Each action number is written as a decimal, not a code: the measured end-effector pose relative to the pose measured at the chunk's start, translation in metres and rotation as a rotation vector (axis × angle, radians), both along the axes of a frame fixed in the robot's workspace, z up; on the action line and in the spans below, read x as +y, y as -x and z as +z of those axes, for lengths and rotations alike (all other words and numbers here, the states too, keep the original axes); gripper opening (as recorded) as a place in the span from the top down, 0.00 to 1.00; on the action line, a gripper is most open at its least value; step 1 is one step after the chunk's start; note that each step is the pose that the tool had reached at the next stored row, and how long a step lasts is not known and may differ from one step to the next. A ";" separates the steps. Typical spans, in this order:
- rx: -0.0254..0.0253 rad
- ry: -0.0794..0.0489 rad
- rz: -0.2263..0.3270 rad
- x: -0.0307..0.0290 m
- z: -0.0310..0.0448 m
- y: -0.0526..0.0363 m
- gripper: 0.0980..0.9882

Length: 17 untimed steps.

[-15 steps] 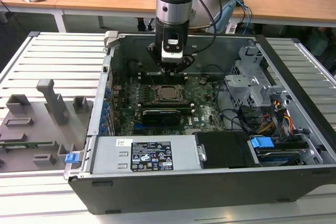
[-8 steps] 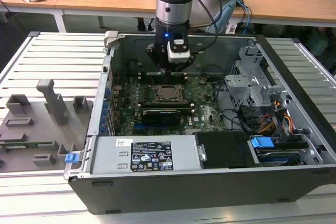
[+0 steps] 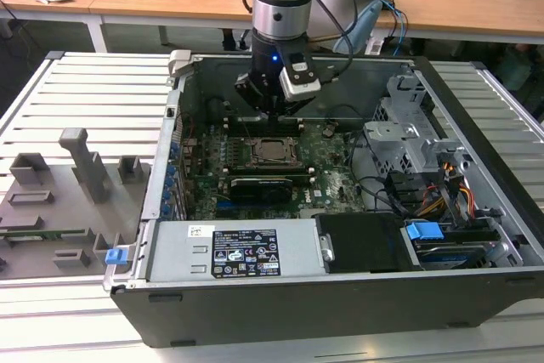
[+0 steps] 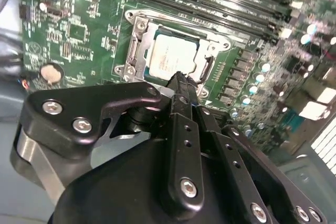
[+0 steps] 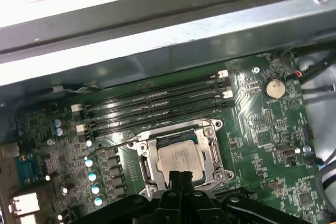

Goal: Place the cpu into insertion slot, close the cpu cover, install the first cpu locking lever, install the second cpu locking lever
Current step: 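Install the first cpu locking lever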

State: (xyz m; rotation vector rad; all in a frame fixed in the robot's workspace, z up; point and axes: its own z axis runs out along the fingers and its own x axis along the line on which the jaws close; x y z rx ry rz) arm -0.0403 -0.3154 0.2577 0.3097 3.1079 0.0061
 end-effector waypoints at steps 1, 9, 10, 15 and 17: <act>0.0000 0.000 0.017 0.0000 0.0000 0.0000 0.99; 0.0000 0.000 0.248 0.0000 -0.0003 0.0000 0.99; 0.0000 0.000 0.266 0.0000 -0.0003 0.0000 0.99; 0.0000 0.000 0.357 0.0000 -0.0004 0.0000 0.99; 0.0001 0.000 0.374 0.0000 -0.0003 0.0000 0.99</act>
